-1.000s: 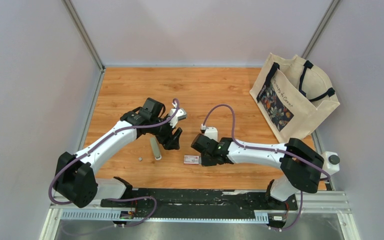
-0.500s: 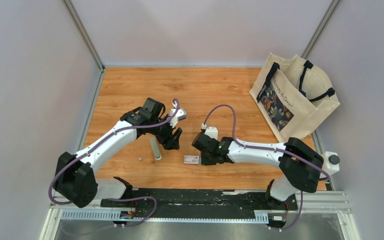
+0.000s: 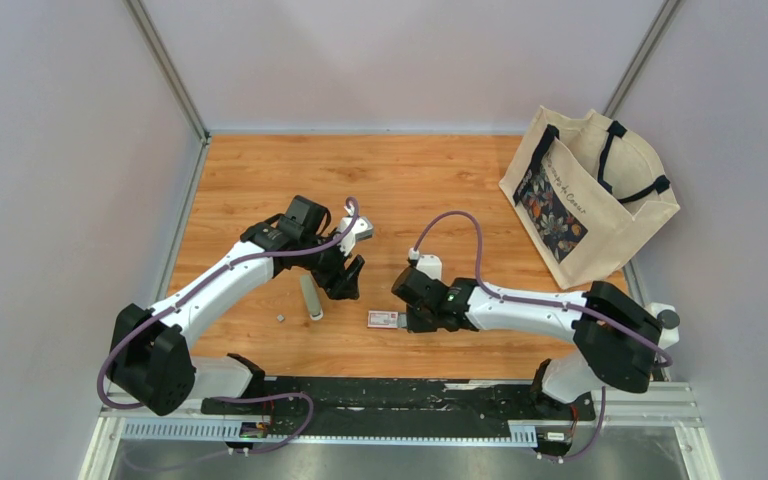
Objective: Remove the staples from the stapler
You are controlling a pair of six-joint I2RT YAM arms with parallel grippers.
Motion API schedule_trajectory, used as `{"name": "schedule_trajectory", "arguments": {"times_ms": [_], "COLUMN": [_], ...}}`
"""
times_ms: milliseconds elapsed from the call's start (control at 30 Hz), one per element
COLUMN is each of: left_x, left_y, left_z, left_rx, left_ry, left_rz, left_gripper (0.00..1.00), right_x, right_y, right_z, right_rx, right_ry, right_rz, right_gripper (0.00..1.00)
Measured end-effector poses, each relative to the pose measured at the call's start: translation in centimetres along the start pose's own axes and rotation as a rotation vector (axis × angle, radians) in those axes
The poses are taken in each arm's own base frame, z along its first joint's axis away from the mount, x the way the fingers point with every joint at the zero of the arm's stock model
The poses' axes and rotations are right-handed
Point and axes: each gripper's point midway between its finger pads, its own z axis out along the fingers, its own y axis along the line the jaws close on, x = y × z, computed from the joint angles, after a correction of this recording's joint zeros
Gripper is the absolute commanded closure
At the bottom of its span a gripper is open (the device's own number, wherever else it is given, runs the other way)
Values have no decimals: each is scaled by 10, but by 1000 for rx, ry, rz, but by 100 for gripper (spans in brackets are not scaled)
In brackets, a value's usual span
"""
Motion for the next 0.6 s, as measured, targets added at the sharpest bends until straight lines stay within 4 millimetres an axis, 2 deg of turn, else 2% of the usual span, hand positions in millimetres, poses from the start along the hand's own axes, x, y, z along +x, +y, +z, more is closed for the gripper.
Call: {"name": "schedule_trajectory", "arguments": {"times_ms": [233,600], "left_x": [0,0], "left_y": [0,0], "left_z": [0,0], "left_rx": [1,3], "left_ry": [0,-1], "left_rz": [2,2], "left_gripper": [27,27], "right_x": [14,16], "right_y": [-5,-4], "right_z": [-2,3], "right_rx": [-2,0], "right_ry": [27,32], "right_rz": [-6,-9], "right_gripper": [96,96]}}
